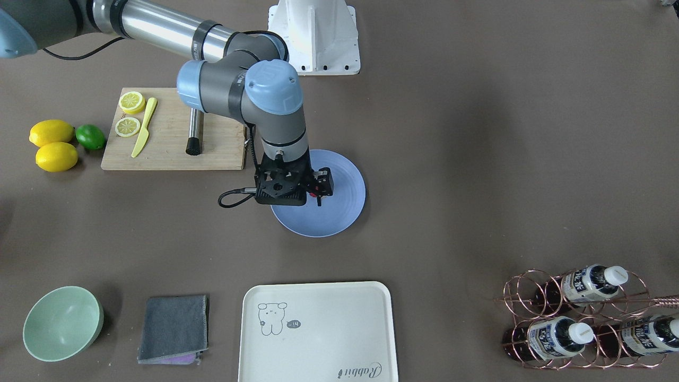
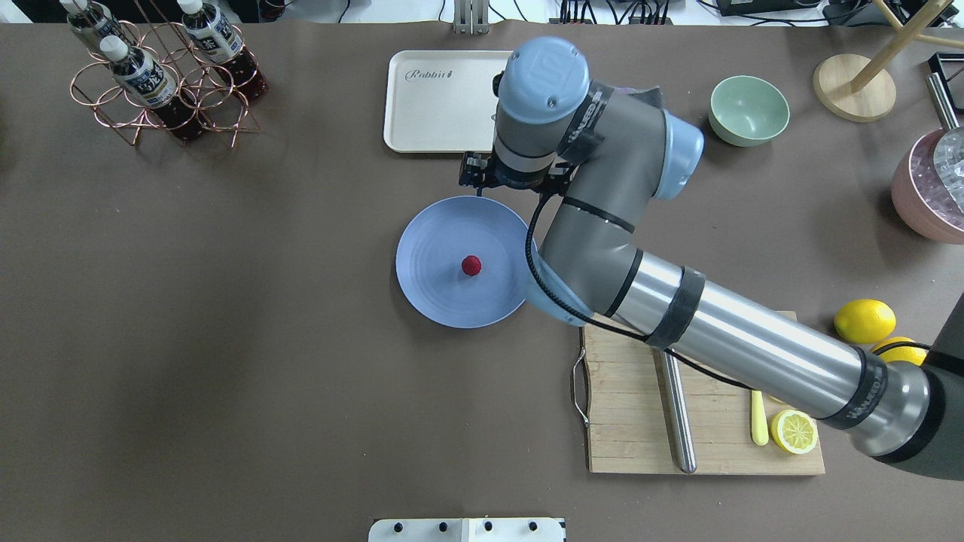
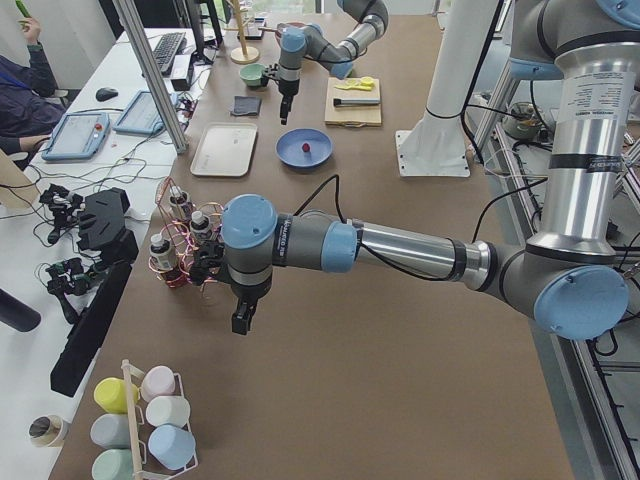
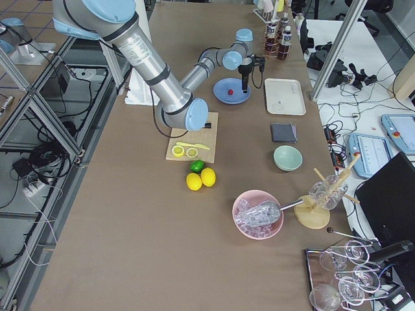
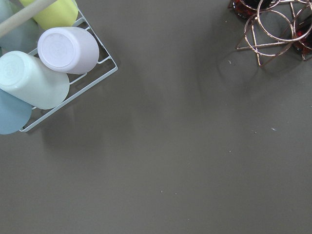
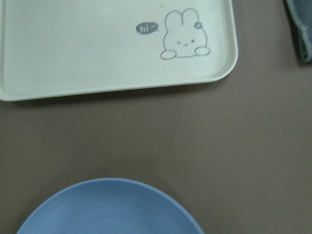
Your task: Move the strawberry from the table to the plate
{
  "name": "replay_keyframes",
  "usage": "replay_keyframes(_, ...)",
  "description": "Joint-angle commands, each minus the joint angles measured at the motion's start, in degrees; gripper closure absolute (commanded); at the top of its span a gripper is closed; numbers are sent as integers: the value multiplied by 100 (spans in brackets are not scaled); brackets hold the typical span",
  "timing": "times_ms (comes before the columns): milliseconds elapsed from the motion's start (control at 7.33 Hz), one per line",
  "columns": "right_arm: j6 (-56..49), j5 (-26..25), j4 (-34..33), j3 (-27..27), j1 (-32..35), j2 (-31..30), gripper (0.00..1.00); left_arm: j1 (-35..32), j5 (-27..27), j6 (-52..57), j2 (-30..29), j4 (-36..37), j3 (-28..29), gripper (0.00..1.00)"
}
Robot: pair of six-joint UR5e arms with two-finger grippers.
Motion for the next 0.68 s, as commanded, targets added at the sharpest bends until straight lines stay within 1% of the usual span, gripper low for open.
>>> replay_keyframes(0,-1932,729,-749,1071,1124,-1085,0,-37,-8,29,-2,14,-4,2)
replay_keyframes(136,-2926,949,-968,1469,1730,-1702,0,-37,0,38,-2,-4,5,2)
replay_keyframes(273,-4110,1082,-1162,1647,2345,-2213,0,-46,0,116,-2,5,14,2)
replay_keyframes(409,-5140,1248,-1181,1648,2891,-2662,0,-55,-8,187,-2,22,23,2)
replay_keyframes(545,-5864,1267,-1190,1631,3331,-3014,0,-55,-8,187,7,31,14,2)
